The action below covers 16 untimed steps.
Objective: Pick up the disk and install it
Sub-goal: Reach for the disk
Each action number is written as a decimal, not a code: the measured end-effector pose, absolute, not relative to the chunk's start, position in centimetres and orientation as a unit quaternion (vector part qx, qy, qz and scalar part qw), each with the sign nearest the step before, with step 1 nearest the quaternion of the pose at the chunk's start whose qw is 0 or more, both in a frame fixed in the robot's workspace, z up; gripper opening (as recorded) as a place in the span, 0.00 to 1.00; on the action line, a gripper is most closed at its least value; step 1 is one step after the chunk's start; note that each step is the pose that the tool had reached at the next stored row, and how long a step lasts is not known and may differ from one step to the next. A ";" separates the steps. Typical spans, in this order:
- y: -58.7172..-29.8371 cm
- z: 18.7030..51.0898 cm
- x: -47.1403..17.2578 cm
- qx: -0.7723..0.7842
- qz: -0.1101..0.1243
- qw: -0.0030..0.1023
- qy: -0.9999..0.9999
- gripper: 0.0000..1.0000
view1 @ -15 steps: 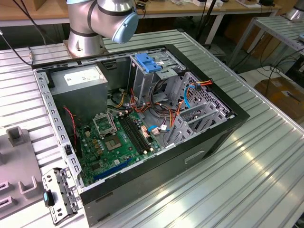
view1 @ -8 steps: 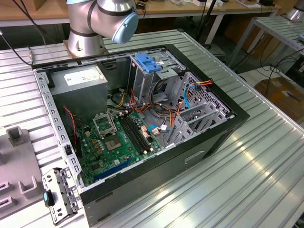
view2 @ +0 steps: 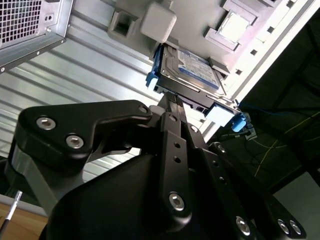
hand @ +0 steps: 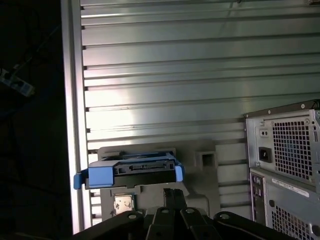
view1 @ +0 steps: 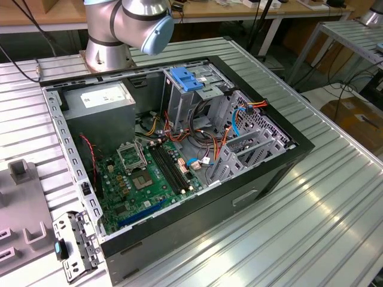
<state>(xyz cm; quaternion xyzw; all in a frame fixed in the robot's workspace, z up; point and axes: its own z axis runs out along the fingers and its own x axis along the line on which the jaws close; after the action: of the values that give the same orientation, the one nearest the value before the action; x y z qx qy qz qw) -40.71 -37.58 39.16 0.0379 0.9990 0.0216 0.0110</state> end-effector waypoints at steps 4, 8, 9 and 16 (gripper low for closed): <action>-37.5 39.2 -42.4 0.038 0.022 0.011 0.999 0.11; -37.4 39.1 -44.1 0.039 0.021 0.005 0.999 0.11; -37.4 39.1 -44.4 0.039 0.021 0.003 0.999 0.11; -37.4 38.9 -46.8 0.039 0.021 -0.004 0.999 0.11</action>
<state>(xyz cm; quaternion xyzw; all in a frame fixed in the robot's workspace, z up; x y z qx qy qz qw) -46.78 -37.41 38.88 0.0388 0.9990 0.0211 -0.0040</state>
